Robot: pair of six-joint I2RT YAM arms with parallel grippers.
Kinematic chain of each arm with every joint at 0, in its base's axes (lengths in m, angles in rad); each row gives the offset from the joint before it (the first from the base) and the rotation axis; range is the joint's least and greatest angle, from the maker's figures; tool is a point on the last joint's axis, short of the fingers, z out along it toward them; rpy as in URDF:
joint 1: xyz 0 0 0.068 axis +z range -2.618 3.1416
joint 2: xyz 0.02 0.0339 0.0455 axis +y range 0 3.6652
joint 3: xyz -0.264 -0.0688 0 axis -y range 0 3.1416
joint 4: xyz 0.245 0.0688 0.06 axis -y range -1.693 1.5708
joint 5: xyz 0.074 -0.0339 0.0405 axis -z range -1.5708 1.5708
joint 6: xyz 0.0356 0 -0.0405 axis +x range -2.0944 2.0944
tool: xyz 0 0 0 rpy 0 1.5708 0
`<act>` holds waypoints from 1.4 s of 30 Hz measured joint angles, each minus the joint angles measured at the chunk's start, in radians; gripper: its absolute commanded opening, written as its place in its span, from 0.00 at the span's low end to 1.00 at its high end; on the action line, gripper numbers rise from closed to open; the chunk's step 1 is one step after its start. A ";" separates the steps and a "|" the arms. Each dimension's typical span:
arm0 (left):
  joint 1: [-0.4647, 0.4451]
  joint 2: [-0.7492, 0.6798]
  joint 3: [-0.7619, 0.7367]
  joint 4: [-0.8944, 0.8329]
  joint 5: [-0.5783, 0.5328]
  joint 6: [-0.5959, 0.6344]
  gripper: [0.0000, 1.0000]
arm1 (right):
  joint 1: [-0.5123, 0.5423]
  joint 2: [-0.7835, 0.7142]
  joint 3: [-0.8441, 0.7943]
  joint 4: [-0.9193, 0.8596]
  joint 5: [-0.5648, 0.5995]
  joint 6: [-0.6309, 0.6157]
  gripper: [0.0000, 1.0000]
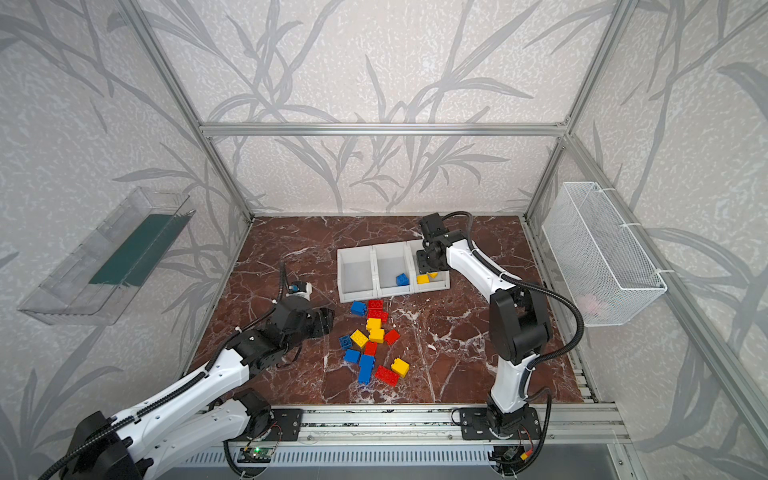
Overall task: Sort the legos into containers by color
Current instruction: 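Carry the small yellow brick into the compartment nearest the right arm, then grasp a red 2x4 brick with the left gripper while the right withdraws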
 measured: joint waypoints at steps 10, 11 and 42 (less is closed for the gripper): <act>-0.035 0.069 0.001 0.012 0.051 0.018 0.71 | 0.011 -0.353 -0.298 0.008 -0.037 0.045 0.56; -0.040 0.082 0.003 0.014 0.060 0.023 0.71 | 0.014 -0.380 -0.328 0.006 -0.036 0.051 0.56; -0.501 0.544 0.304 -0.122 0.304 0.784 0.72 | 0.071 -0.794 -0.666 -0.059 0.060 0.217 0.59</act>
